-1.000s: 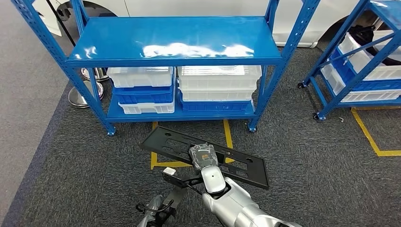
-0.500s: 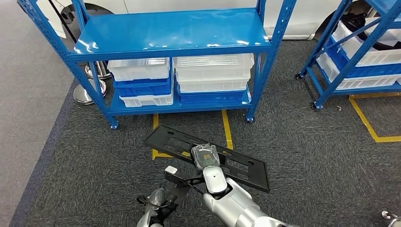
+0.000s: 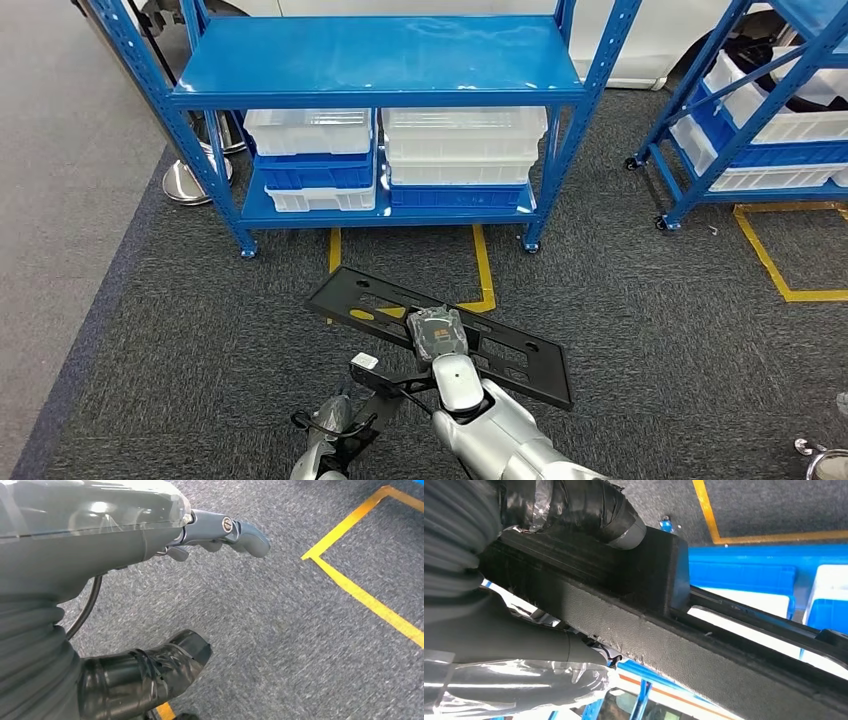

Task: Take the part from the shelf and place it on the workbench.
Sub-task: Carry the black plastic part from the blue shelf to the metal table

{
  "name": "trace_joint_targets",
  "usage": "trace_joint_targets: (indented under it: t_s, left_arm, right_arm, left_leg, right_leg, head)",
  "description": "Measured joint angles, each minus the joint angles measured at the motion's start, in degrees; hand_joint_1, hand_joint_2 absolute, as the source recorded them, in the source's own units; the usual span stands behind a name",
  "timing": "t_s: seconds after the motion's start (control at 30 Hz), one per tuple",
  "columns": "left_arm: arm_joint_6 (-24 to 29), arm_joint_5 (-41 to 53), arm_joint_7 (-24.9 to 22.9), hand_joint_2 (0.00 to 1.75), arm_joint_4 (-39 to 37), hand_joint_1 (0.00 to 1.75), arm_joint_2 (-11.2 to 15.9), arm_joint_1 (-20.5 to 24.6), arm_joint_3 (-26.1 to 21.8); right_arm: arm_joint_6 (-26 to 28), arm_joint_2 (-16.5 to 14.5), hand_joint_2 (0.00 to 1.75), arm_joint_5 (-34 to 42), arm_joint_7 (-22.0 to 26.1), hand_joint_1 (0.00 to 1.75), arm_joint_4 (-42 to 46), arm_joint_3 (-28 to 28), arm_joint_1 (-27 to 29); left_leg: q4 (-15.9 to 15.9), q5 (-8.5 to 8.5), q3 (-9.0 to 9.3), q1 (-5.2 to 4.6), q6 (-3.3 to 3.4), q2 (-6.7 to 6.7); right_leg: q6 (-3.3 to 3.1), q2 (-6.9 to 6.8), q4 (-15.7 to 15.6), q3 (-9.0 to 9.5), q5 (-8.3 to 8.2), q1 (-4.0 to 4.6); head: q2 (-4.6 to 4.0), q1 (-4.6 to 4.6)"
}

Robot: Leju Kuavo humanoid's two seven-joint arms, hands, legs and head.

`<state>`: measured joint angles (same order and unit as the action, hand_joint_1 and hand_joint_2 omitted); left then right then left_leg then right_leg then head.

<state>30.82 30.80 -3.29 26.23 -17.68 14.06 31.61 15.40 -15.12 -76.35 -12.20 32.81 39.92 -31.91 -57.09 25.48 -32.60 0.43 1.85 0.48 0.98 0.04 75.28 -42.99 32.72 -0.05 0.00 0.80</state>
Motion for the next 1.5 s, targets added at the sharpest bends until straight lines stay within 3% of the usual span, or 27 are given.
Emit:
trace_joint_targets:
  t_s: [0.03,0.13,0.2,0.3,0.33,0.37,0.43,0.5,0.53,0.6,0.67,0.7,0.83,0.9,0.97,1.0,1.03,1.1,1.17,1.2,1.3,1.33,1.4,1.47,1.5]
  left_arm:
    - [-0.01,0.0,-0.01,1.75,0.0,0.0,0.0,0.0,0.0]
    - [0.01,0.0,0.01,1.75,0.0,0.0,-0.01,0.02,0.01]
    - [0.02,0.0,0.01,1.75,0.0,0.0,-0.01,0.03,0.03]
    - [0.04,0.0,0.01,1.75,0.0,0.0,0.0,0.05,0.04]
    - [0.04,0.0,0.02,1.75,0.0,0.0,0.0,0.05,0.04]
    - [0.04,0.0,0.02,1.75,0.0,0.0,0.01,0.05,0.04]
    - [0.04,0.0,0.01,1.75,0.0,0.0,0.02,0.05,0.04]
    - [0.04,0.0,-0.01,1.75,0.0,0.0,0.02,0.04,0.04]
    - [0.04,0.0,-0.01,1.75,0.0,0.0,0.02,0.04,0.04]
    - [0.04,0.0,-0.01,1.75,0.0,0.0,0.02,0.05,0.04]
    - [0.05,0.0,-0.01,1.75,0.0,0.0,0.02,0.06,0.04]
    - [0.05,0.0,-0.01,1.75,0.0,0.0,0.02,0.06,0.04]
    - [0.06,0.01,0.01,1.75,0.0,0.0,-0.01,0.06,0.05]
    - [0.06,0.01,0.01,1.75,0.0,0.0,-0.04,0.07,0.08]
    - [0.04,0.01,0.01,1.75,0.0,0.0,-0.04,0.07,0.09]
    - [0.04,0.0,0.0,1.75,0.0,0.0,-0.04,0.06,0.09]
    - [0.03,0.0,0.0,1.75,0.0,0.0,-0.04,0.06,0.09]
    - [0.38,-0.71,-0.63,1.75,-0.01,0.0,-0.02,-0.04,0.08]
    - [-0.52,-6.21,-2.91,1.75,-1.12,0.0,1.97,-1.38,-1.03]
    - [-2.52,-11.33,-3.69,1.75,-2.35,0.0,4.09,-2.71,-2.39]
    - [-12.5,-30.12,-2.26,1.75,-7.63,0.0,12.47,-8.64,-13.42]
    - [-14.21,-33.44,-1.79,1.75,-9.03,0.0,14.67,-10.47,-18.04]
    - [-14.26,-33.67,-1.75,1.75,-10.74,0.0,17.16,-12.43,-24.56]
    - [-13.57,-32.11,-2.16,1.75,-11.82,0.0,17.69,-12.61,-28.36]
    - [-13.27,-31.81,-2.4,1.75,-12.21,0.0,17.63,-12.69,-29.81]
  right_arm:
    - [0.0,0.05,1.75,0.0,0.0,1.75,0.0,-0.01,0.09]
    - [0.01,0.1,1.75,0.0,0.0,1.75,0.03,-0.01,0.05]
    - [0.01,0.11,1.75,0.0,0.0,1.75,0.11,-0.01,0.03]
    - [0.01,0.13,1.75,0.0,0.0,1.75,0.18,-0.01,0.13]
    - [0.01,0.13,1.75,0.0,0.0,1.75,0.2,-0.01,0.11]
    - [0.01,0.12,1.75,-0.01,0.0,1.75,0.24,-0.01,0.08]
    - [0.01,0.12,1.75,-0.02,0.0,1.75,0.31,-0.01,0.1]
    - [0.01,0.13,1.75,-0.02,0.0,1.75,0.33,-0.01,0.2]
    - [0.0,0.13,1.75,-0.02,0.0,1.75,0.33,-0.01,0.24]
    - [0.01,0.12,1.75,-0.02,0.0,1.75,0.33,-0.01,0.24]
    - [0.03,0.11,1.75,-0.02,0.0,1.75,0.36,-0.01,0.16]
    - [0.03,0.1,1.75,-0.02,0.0,1.75,0.37,-0.01,0.13]
    - [0.03,0.11,1.75,-0.02,0.0,1.75,0.48,-0.02,0.12]
    - [0.03,0.14,1.75,-0.02,0.0,1.75,0.5,-0.04,0.05]
    - [0.02,0.24,1.75,-0.02,0.0,1.75,0.49,-0.05,0.15]
    - [0.02,0.31,1.75,-0.02,0.0,1.75,0.49,-0.05,0.28]
    - [0.01,0.37,1.75,-0.02,0.0,1.75,0.48,-0.05,0.39]
    - [0.48,0.41,1.75,0.53,0.63,1.75,0.58,-0.1,0.58]
    - [4.78,0.65,1.75,3.58,5.88,1.75,4.58,-1.62,4.22]
    - [8.79,1.22,1.75,5.67,10.65,1.75,9.15,-3.24,8.18]
    - [22.3,3.76,1.75,9.85,27.03,1.75,27.77,-8.87,20.93]
    - [24.52,4.5,1.75,10.5,29.14,1.75,32.8,-10.21,23.38]
    - [25.14,5.62,1.75,11.0,28.12,1.75,39.6,-11.97,26.26]
    - [25.04,6.01,1.75,10.81,27.23,1.75,43.95,-12.88,27.99]
    - [24.98,6.04,1.75,10.7,27.2,1.75,45.48,-13.09,28.69]
  left_leg:
    - [-0.28,-0.11,-0.43,0.01,-0.06,-0.01]
    - [-1.39,-0.15,-1.47,-0.04,-0.5,-0.03]
    - [-1.85,-0.27,-2.06,-0.22,-1.08,-0.03]
    - [-2.03,-0.43,-2.49,-0.17,-1.98,-0.05]
    - [-2.86,0.33,-2.89,-0.1,-2.26,-0.07]
    - [-4.73,1.75,-3.69,-0.03,-2.51,-0.1]
    - [-11.41,5.75,-6.43,0.1,-2.89,-0.11]
    - [-16.91,7.8,-8.52,0.16,-3.0,-0.11]
    - [-16.93,7.3,-8.25,0.15,-2.9,-0.11]
    - [-11.03,3.97,-4.79,0.08,-2.36,-0.12]
    - [-4.27,1.87,-1.12,-0.19,-1.71,-0.13]
    - [-2.5,1.6,-0.32,-0.36,-1.46,-0.14]
    - [-0.65,0.72,0.0,-0.27,-0.59,-0.16]
    - [0.14,0.05,0.14,0.07,-0.12,-0.02]
    - [0.07,-0.1,-0.21,0.05,0.07,0.01]
    - [-0.09,-0.1,-0.4,0.06,0.07,0.01]
    - [-0.29,-0.08,-0.56,0.1,0.03,0.0]
    - [-0.84,0.14,-0.74,0.24,-0.26,-0.03]
    - [-1.4,0.64,-0.75,0.23,-0.98,0.0]
    - [-1.52,0.89,-0.6,0.16,-1.4,0.06]
    - [-1.62,1.65,-0.06,0.33,-2.42,1.01]
    - [-2.16,2.35,-0.22,0.46,-2.7,1.13]
    - [-5.92,5.21,-1.86,0.52,-3.17,0.68]
    - [-13.22,8.9,-4.91,0.53,-3.32,0.25]
    - [-16.33,9.97,-6.13,0.56,-3.28,0.2]
  right_leg:
    - [0.08,-0.01,-0.85,0.83,-0.69,-0.17]
    - [0.05,0.01,-11.28,6.96,-4.54,-0.5]
    - [-0.38,0.08,-14.87,8.67,-5.05,-0.37]
    - [-1.48,0.07,-15.21,8.38,-5.58,-0.28]
    - [-1.92,0.04,-15.42,8.31,-5.85,-0.33]
    - [-2.34,0.0,-15.62,8.21,-6.12,-0.41]
    - [-2.86,-0.06,-15.7,7.85,-6.48,-0.31]
    - [-3.04,-0.11,-15.58,7.42,-6.69,-0.09]
    - [-3.07,-0.11,-15.47,7.24,-6.76,0.02]
    - [-3.05,-0.06,-15.23,7.1,-6.81,0.2]
    - [-2.79,-0.04,-15.12,6.96,-6.96,0.39]
    - [-2.54,-0.05,-15.13,6.81,-7.11,0.4]
    - [-1.27,-0.12,-15.01,6.39,-7.15,0.26]
    - [-0.67,-0.03,-11.14,4.67,-4.46,0.18]
    - [-0.13,0.01,-3.91,1.44,-0.87,-0.12]
    - [0.1,0.0,-1.22,0.28,-0.05,-0.32]
    - [0.29,-0.01,-0.42,0.0,-0.28,-0.52]
    - [0.59,-0.14,-5.23,2.68,-3.43,-0.95]
    - [0.36,-0.81,-12.18,6.51,-5.53,-0.91]
    - [0.01,-0.93,-14.17,7.61,-5.71,-0.75]
    - [-1.28,0.54,-14.94,7.99,-5.45,-0.36]
    - [-1.63,1.06,-14.93,7.95,-5.44,-0.41]
    - [-2.25,1.22,-15.0,7.89,-5.45,-0.62]
    - [-2.65,1.04,-14.99,7.77,-5.48,-0.52]
    - [-2.8,1.23,-14.98,7.72,-5.54,-0.4]
  head:
    - [0.0,0.01]
    - [0.0,0.01]
    - [0.0,-0.03]
    - [0.0,-0.05]
    - [0.0,-0.05]
    - [0.0,-0.05]
    - [0.0,-0.07]
    - [0.0,-0.08]
    - [0.0,-0.08]
    - [0.0,-0.08]
    - [0.0,-0.07]
    - [0.0,-0.05]
    - [0.0,-0.07]
    - [0.0,-0.04]
    - [0.0,-0.04]
    - [0.0,-0.04]
    - [0.0,-0.05]
    - [0.0,-0.04]
    - [0.0,0.0]
    - [0.0,0.05]
    - [0.01,-0.03]
    - [0.01,-0.17]
    - [0.01,-0.39]
    - [0.0,-0.46]
    - [0.0,-0.44]
